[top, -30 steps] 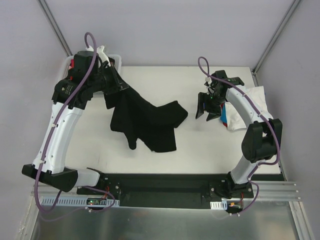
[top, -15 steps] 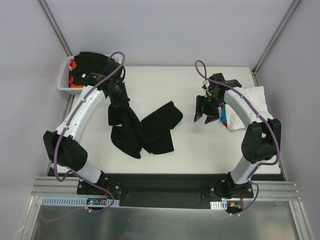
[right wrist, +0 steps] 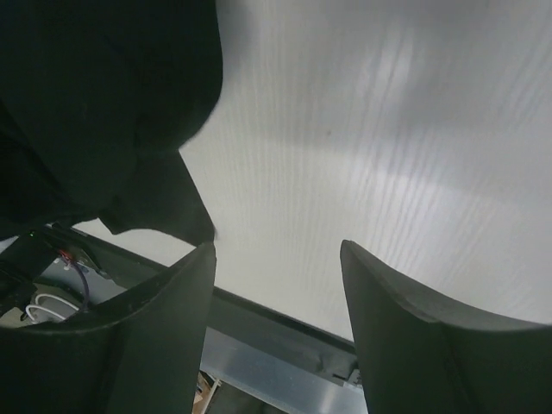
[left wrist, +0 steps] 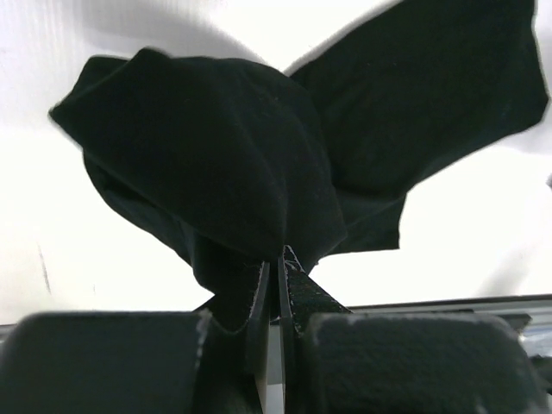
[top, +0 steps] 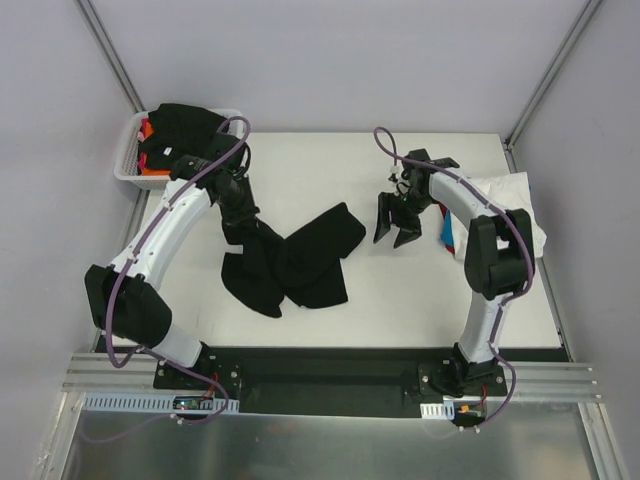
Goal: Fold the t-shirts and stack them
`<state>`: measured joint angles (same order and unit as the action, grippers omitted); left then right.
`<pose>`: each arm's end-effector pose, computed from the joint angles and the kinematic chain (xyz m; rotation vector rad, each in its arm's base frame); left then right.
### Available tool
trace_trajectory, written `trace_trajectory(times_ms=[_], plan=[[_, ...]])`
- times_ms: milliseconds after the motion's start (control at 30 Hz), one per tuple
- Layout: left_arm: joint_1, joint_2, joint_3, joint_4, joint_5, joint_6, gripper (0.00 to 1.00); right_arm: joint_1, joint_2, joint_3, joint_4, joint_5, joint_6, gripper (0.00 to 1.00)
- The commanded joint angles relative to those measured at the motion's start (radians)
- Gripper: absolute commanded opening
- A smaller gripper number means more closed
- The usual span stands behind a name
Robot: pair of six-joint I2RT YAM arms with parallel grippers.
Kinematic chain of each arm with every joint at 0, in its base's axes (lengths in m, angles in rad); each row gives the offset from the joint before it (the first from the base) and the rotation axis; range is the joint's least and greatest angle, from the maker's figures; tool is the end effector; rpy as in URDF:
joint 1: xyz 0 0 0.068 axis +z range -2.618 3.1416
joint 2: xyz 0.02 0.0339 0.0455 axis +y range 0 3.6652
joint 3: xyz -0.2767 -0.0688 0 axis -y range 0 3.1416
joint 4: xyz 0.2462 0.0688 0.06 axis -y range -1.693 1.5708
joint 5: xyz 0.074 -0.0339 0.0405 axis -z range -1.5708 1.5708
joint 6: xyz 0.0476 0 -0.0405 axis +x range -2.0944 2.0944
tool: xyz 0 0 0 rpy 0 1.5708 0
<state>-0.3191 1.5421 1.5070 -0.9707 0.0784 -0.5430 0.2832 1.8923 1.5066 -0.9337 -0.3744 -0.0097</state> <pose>0.3077 -0.1056 0.3388 -0.2641 2.6169 -0.4127 0.3672 0.1250 0.2244 -0.4896 2.8458 0.5914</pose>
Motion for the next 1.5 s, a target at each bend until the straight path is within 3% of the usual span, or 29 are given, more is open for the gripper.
trace_trajectory(times_ms=[0, 267, 533, 667, 867, 900, 1000, 1033, 1067, 1333, 1467], plan=[[0.006, -0.131, -0.042, -0.019, 0.047, -0.054, 0.01, 0.007, 0.112, 0.118, 0.030, -0.087, -0.013, 0.64], [0.003, -0.364, -0.174, -0.037, -0.008, -0.090, 0.04, 0.008, 0.241, 0.274, 0.061, -0.187, 0.002, 0.64], [0.003, -0.340, -0.172, -0.092, -0.003, -0.110, 0.03, 0.065, 0.332, 0.380, 0.118, -0.242, 0.085, 0.62], [0.003, -0.309, -0.149, -0.100, 0.000, -0.098, 0.03, 0.096, 0.341, 0.365, 0.139, -0.238, 0.102, 0.52], [0.003, -0.292, -0.152, -0.099, 0.004, -0.095, 0.03, 0.106, 0.320, 0.325, 0.145, -0.219, 0.103, 0.52], [0.003, -0.292, -0.154, -0.099, 0.003, -0.094, 0.03, 0.108, 0.317, 0.320, 0.145, -0.212, 0.102, 0.50], [0.003, -0.283, -0.157, -0.099, -0.002, -0.086, 0.03, 0.106, 0.297, 0.305, 0.135, -0.184, 0.094, 0.30], [0.003, -0.281, -0.159, -0.097, -0.003, -0.086, 0.03, 0.108, 0.281, 0.302, 0.124, -0.173, 0.091, 0.07], [0.003, -0.278, -0.159, -0.097, -0.003, -0.084, 0.03, 0.106, 0.269, 0.299, 0.116, -0.160, 0.090, 0.01], [0.003, -0.220, -0.123, -0.082, -0.067, -0.072, 0.01, 0.090, 0.102, 0.329, 0.063, -0.012, 0.109, 0.01], [0.003, -0.171, 0.029, -0.095, -0.169, -0.011, 0.00, 0.082, 0.019, 0.391, 0.013, 0.052, 0.125, 0.01]])
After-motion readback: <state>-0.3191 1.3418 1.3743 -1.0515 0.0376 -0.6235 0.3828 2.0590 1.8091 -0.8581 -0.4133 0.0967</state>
